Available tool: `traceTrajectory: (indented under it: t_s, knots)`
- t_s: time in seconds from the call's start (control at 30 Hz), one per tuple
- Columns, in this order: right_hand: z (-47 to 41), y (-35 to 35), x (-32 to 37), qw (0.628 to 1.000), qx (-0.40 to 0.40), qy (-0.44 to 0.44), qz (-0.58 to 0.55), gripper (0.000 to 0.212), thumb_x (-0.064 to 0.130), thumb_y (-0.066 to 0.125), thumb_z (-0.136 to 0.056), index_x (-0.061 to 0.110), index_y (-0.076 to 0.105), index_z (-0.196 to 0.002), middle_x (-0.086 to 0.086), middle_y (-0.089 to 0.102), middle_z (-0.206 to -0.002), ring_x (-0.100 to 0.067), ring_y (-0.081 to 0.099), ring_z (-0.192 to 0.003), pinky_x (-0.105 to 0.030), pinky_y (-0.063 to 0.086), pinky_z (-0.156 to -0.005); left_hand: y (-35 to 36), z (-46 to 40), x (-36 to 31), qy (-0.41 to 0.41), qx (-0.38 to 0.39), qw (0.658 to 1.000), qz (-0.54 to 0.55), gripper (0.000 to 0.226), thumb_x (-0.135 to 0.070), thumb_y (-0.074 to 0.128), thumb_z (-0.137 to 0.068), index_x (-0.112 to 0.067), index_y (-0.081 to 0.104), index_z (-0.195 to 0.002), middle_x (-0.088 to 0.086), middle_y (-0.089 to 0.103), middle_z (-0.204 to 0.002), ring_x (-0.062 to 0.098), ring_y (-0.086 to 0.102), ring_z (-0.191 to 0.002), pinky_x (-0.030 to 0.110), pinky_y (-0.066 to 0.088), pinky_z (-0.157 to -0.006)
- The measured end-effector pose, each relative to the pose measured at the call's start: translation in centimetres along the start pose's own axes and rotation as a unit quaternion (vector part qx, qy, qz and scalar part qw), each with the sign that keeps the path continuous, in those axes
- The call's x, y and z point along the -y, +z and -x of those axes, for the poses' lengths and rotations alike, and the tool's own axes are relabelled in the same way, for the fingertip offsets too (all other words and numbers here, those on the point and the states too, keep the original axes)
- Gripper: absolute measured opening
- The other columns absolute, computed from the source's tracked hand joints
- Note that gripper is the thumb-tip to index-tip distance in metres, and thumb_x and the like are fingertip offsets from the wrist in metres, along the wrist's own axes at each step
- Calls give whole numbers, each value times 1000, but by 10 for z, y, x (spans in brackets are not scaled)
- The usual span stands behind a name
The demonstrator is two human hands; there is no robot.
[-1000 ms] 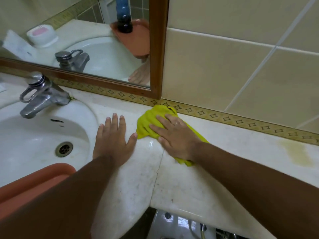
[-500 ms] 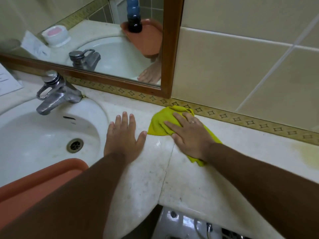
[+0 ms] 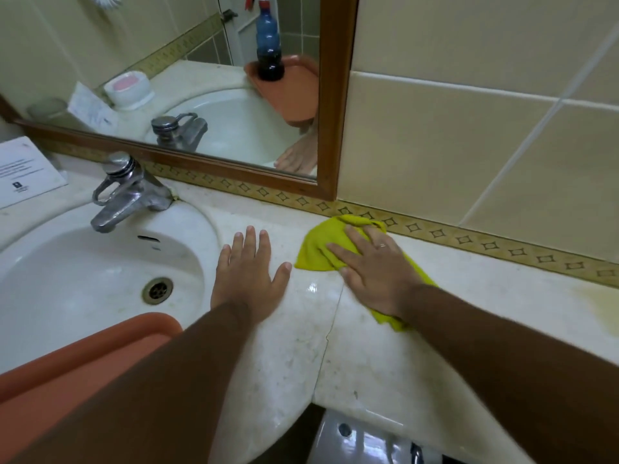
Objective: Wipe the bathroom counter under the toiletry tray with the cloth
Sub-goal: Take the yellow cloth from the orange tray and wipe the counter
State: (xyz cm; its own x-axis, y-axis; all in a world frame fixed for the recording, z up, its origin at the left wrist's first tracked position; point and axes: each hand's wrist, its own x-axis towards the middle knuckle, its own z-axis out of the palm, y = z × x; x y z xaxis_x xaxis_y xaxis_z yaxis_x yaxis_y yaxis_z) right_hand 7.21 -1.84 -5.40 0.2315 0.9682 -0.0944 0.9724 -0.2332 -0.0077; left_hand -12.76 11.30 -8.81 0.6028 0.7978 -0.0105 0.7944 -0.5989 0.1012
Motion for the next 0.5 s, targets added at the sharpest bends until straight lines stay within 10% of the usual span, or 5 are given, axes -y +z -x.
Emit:
traceTrajectory:
  t_s: [0.2,0.33,0.5]
  knots:
    - [134,14,-16,976,45,-207,-43,55,53,39,-95,50,27,-149,3,23,-163,-30,26,-147,-47,26,-116,-1,1,0,4,2,1000,6,80,-62,15,-91,-16,11,-157,12,7,-165,29,5,-152,46,6,-123]
    - [151,12,-98,996,54,-74,-6,53,58,25,-97,54,18,-149,2,25,-162,-31,28,-146,-44,25,-114,-1,1,-1,1,0,1000,2,81,-64,12,-91,-17,10,-157,10,6,-166,29,5,-152,46,7,-123]
    - [33,0,-34,997,18,69,4,58,52,21,-98,45,9,-155,-4,8,-166,-35,12,-149,-45,14,-120,0,-2,1,2,-2,1000,2,81,-63,12,-90,-17,10,-157,10,6,-166,29,4,-152,46,6,-123]
